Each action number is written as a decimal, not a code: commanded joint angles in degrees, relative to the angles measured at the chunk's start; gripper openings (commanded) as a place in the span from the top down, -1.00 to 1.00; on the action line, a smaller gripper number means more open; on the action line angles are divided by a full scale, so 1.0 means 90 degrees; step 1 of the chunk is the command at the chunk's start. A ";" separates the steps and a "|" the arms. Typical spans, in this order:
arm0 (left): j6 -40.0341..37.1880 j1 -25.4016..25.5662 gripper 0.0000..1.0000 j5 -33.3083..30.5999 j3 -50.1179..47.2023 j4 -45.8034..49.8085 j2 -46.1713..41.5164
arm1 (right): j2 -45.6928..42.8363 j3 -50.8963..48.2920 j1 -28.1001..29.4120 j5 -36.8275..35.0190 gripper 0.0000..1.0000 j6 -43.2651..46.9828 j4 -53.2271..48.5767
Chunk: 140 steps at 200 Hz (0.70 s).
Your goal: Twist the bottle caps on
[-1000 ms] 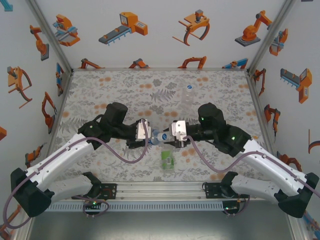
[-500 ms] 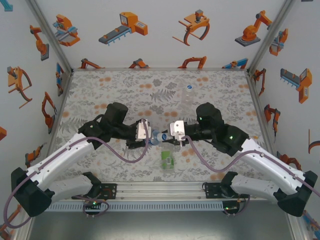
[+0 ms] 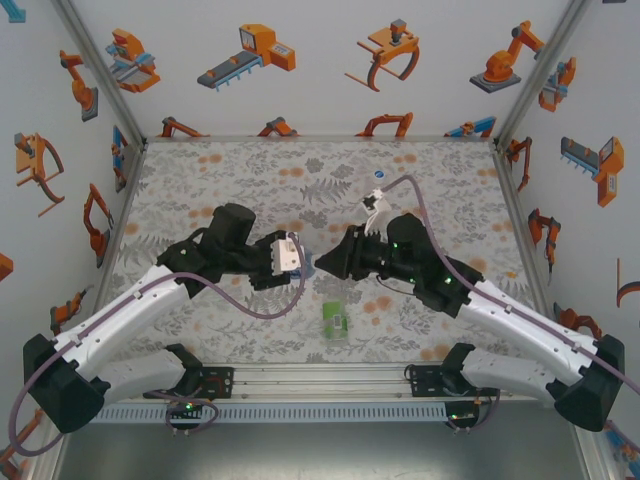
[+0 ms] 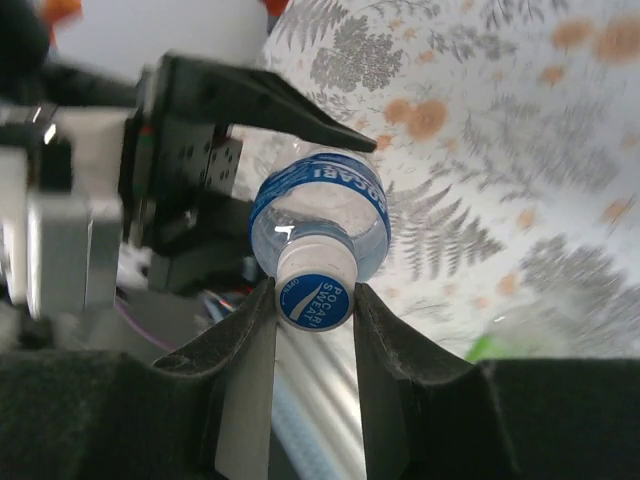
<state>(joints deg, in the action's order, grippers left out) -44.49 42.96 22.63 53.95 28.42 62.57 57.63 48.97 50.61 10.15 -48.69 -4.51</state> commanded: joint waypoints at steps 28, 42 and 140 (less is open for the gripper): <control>0.0018 0.0031 1.00 0.0249 0.0011 -0.0321 -0.0008 | 0.0289 -0.0175 0.0002 -0.0514 1.00 -0.3286 0.0243; 0.0012 0.0035 1.00 0.0259 0.0010 -0.0326 0.0020 | 0.0325 -0.0066 0.0005 -0.0498 1.00 -0.3130 0.0108; -0.0027 0.0022 1.00 0.0477 0.0077 -0.0192 0.0060 | 0.0017 0.0562 -0.0087 -0.0306 -0.07 0.0843 -0.0362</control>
<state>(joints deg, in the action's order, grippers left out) -44.45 42.98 22.72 53.63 27.55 63.20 59.55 50.74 50.37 6.37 -57.56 -7.16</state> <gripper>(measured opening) 0.550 0.522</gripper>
